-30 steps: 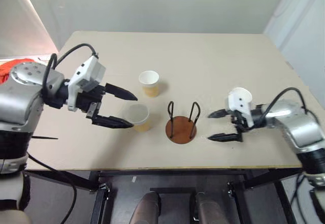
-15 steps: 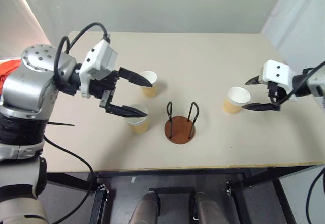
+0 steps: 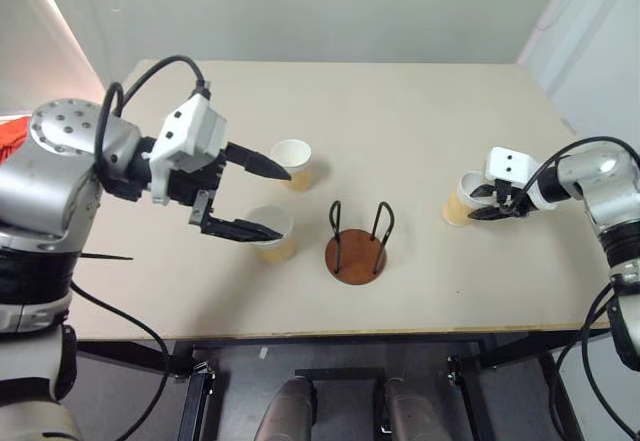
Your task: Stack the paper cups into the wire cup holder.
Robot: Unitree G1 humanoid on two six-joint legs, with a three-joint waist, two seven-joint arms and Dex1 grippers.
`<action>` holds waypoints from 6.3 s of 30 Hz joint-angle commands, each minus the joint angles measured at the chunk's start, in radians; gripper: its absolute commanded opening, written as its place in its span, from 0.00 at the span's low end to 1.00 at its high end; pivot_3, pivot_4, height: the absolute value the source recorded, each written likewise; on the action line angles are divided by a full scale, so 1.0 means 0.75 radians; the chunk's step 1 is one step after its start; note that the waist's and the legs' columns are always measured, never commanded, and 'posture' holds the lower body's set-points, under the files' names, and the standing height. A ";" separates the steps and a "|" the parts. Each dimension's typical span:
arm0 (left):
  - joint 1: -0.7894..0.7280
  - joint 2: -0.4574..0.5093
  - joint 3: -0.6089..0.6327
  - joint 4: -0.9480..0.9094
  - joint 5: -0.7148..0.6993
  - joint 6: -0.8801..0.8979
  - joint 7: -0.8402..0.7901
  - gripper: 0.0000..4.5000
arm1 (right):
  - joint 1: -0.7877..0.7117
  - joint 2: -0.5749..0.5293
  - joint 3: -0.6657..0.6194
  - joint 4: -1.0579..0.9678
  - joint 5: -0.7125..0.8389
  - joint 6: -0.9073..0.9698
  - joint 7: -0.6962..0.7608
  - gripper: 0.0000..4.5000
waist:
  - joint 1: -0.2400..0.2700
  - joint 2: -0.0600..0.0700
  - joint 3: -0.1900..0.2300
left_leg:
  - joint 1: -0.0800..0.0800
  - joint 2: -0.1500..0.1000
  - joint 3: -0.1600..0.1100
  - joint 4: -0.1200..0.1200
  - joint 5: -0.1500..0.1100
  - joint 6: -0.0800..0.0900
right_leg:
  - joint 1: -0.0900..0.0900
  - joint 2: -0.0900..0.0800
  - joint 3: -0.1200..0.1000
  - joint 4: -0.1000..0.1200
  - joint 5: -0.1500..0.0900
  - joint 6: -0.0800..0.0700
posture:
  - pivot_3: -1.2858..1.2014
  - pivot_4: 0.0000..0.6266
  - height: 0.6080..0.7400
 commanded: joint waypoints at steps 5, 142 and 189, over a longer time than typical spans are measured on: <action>0.022 0.036 0.068 -0.056 -0.027 0.004 0.023 1.00 | -0.073 -0.018 -0.061 -0.103 0.073 -0.019 0.181 0.01 | 0.000 0.000 0.000 | 0.000 0.000 0.000 0.000 0.000 -0.001 | 0.000 0.000 0.000 0.000 0.000 -0.001 | 0.52 0.24 1.00; -1.030 -0.469 -1.310 1.003 -0.150 -1.279 -0.136 0.57 | 1.516 -0.082 -1.240 -2.064 1.595 1.004 -0.811 0.99 | 0.051 -0.006 -0.001 | -0.021 -0.008 0.004 0.054 -0.035 0.012 | 0.013 -0.001 0.007 -0.005 -0.016 0.048 | 0.52 0.24 1.00; -0.859 -0.757 -0.412 1.948 1.030 -1.137 0.282 0.17 | 1.432 -0.184 -1.219 -2.005 1.584 1.012 -0.805 0.99 | 0.072 -0.005 -0.001 | -0.020 -0.019 0.015 0.062 -0.031 0.018 | 0.015 -0.001 0.016 -0.004 -0.023 0.063 | 0.52 0.24 1.00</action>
